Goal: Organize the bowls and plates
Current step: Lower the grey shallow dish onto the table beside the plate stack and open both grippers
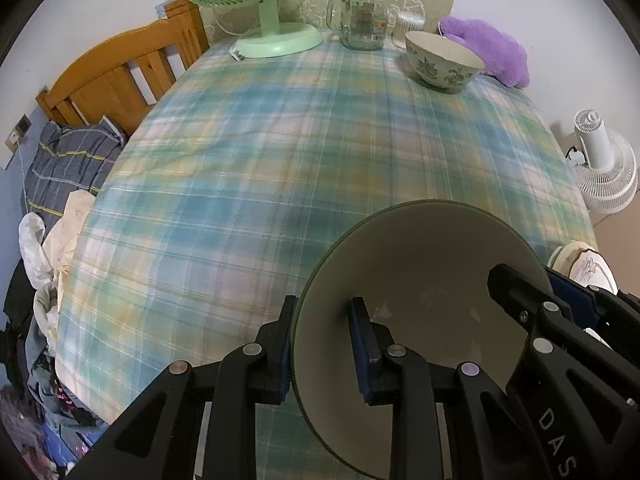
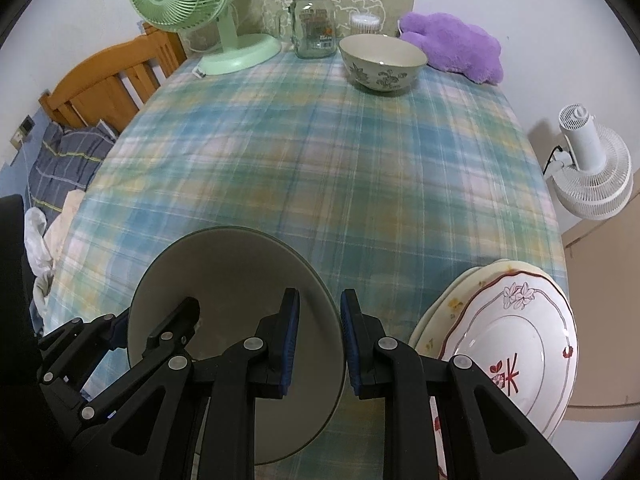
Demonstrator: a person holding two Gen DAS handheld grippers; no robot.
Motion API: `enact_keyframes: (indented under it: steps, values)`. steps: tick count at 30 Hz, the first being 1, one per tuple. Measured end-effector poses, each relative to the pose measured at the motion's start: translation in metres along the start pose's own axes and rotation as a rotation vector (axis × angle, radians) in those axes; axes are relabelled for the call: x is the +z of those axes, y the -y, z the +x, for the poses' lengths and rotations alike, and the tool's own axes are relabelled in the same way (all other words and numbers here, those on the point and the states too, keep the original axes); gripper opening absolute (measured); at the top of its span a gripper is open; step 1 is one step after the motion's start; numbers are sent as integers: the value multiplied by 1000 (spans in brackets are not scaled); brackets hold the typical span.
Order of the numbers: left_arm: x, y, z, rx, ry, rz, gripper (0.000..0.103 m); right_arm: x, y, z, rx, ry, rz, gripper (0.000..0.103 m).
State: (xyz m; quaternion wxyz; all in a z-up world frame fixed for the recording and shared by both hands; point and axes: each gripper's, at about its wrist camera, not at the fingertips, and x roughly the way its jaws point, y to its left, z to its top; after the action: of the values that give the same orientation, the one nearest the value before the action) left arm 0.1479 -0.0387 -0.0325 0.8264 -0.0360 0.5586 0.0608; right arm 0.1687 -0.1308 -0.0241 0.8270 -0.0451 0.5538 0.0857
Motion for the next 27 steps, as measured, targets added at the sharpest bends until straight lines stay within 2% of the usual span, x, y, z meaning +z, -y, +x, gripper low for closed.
enact_keyframes:
  steps: [6, 15, 17, 20, 22, 24, 25, 27]
  values:
    - [1, 2, 1, 9, 5, 21, 24, -1, -1, 1, -12, 8, 2, 25]
    - [-8, 6, -2, 37, 31, 27, 26, -9, 5, 1, 27, 37, 14, 25]
    - [-9, 7, -2, 34, 25, 26, 35, -11, 6, 2, 33, 33, 18, 25]
    - [-12, 8, -3, 12, 11, 24, 43, -15, 10, 3, 62, 20, 36, 28]
    - [-14, 9, -5, -6, 6, 34, 49, -18, 10, 2, 89, 9, 48, 36]
    - [-15, 8, -8, -27, 2, 51, 59, -20, 8, -1, 73, 10, 51, 41]
    - [-14, 7, -10, -41, 7, 56, 65, -21, 7, -3, 68, 12, 55, 48]
    - [-12, 5, -17, -55, 24, 80, 69, -21, 6, -9, 72, 24, 73, 58]
